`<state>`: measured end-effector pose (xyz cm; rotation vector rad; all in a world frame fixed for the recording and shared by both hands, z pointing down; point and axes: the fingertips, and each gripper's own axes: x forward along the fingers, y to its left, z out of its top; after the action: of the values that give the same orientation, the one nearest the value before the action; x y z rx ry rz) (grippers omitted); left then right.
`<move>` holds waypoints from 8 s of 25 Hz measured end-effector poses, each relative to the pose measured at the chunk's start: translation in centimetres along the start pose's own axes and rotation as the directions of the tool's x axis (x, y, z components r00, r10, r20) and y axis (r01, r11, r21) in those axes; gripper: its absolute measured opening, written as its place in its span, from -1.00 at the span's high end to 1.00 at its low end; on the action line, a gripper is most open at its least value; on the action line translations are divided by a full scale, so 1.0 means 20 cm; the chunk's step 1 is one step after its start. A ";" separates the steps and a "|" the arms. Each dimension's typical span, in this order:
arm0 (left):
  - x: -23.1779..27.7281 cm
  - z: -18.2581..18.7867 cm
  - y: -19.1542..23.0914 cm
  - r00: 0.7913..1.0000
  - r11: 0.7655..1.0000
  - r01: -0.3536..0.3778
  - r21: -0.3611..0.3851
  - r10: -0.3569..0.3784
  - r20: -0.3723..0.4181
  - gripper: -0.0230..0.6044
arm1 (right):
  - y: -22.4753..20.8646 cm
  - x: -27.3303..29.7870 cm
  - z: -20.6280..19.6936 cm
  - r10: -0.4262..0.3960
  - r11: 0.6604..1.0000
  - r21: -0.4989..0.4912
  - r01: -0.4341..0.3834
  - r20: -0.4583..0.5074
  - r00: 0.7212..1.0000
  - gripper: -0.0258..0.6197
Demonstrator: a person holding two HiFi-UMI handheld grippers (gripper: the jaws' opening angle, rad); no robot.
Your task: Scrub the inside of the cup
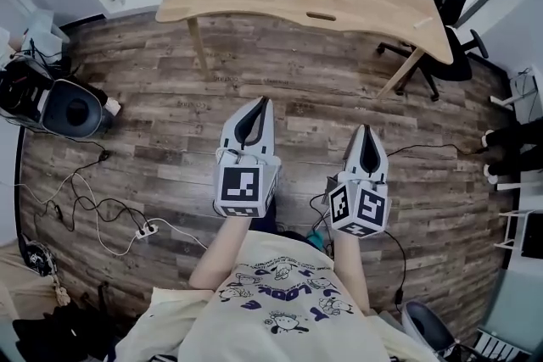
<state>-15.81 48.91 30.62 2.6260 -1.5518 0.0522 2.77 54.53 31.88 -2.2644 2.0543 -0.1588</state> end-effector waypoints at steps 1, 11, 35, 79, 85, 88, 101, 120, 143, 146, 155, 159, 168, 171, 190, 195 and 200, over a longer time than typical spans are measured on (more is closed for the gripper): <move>0.04 0.02 0.03 1.000 1.000 -0.002 0.003 0.002 0.005 0.92 | 0.01 0.05 0.01 0.000 1.000 -0.001 0.000 0.001 1.000 0.86; 0.30 0.06 0.26 1.000 1.000 0.004 -0.003 -0.004 0.007 0.92 | 0.15 0.38 0.02 0.005 1.000 -0.018 -0.005 0.004 1.000 0.86; 0.86 0.01 0.35 0.999 1.000 -0.013 -0.017 0.012 -0.047 0.92 | 0.00 0.94 -0.04 0.027 1.000 -0.005 -0.027 -0.048 0.998 0.86; 2.08 0.10 0.49 0.997 1.000 -0.014 -0.009 0.014 -0.076 0.92 | -0.37 2.15 -0.03 0.005 1.000 0.027 -0.003 -0.090 0.996 0.87; 2.24 0.11 0.62 0.997 1.000 -0.006 -0.023 0.004 -0.083 0.92 | -0.33 2.34 -0.03 -0.012 1.000 0.005 0.013 -0.098 0.995 0.86; 2.31 0.10 0.68 0.996 0.999 -0.004 -0.032 0.001 -0.092 0.92 | -0.31 2.42 -0.04 -0.019 1.000 -0.004 0.019 -0.107 0.994 0.86; 2.52 0.03 0.85 0.989 0.998 0.044 -0.053 -0.051 -0.139 0.92 | -0.23 2.66 -0.11 -0.038 0.999 -0.017 0.036 -0.142 0.989 0.88; 2.68 -0.09 0.91 0.977 0.997 0.045 -0.070 -0.058 -0.206 0.92 | -0.26 2.83 -0.23 -0.050 0.999 0.002 0.052 -0.219 0.974 0.68; 2.95 -0.33 0.87 0.943 0.997 -0.010 -0.077 -0.016 -0.334 0.89 | -0.47 3.08 -0.53 -0.065 0.998 0.001 0.070 -0.379 0.923 0.46; 2.98 -0.36 0.86 0.937 0.997 -0.011 -0.076 -0.016 -0.350 0.89 | -0.49 3.10 -0.59 -0.063 0.998 0.001 0.069 -0.413 0.909 0.44; 3.02 -0.45 0.88 0.917 0.996 -0.040 -0.077 0.007 -0.399 0.89 | -0.55 3.13 -0.81 -0.063 0.998 -0.007 0.069 -0.521 0.851 0.32; 3.04 -0.48 0.91 0.912 0.995 -0.063 -0.075 0.027 -0.410 0.89 | -0.55 3.15 -0.87 -0.053 0.998 -0.013 0.055 -0.544 0.838 0.32; 3.05 -0.53 0.93 0.898 0.994 -0.084 -0.071 0.044 -0.439 0.89 | -0.58 3.17 -1.00 -0.064 0.997 -0.013 0.071 -0.601 0.797 0.32; 3.06 -0.54 0.94 0.895 0.993 -0.091 -0.070 0.051 -0.443 0.89 | -0.59 3.17 -1.05 -0.068 0.997 -0.023 0.070 -0.631 0.772 0.19; 3.05 -0.59 0.93 0.883 0.991 -0.108 -0.074 0.061 -0.465 0.89 | -0.59 3.18 -1.18 -0.053 0.998 -0.005 0.068 -0.686 0.726 0.33; 3.06 -0.59 0.92 0.884 0.991 -0.108 -0.075 0.061 -0.463 0.89 | -0.60 3.18 -1.18 -0.058 0.998 -0.013 0.068 -0.683 0.728 0.46; 3.06 -0.59 0.92 0.886 0.992 -0.097 -0.079 0.050 -0.461 0.89 | -0.58 3.19 -1.17 -0.041 0.999 -0.005 0.051 -0.681 0.731 0.59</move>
<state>-2.10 -12.21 48.13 2.2520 -1.4366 0.5455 17.29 -7.65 58.06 -2.4855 2.2503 -1.1757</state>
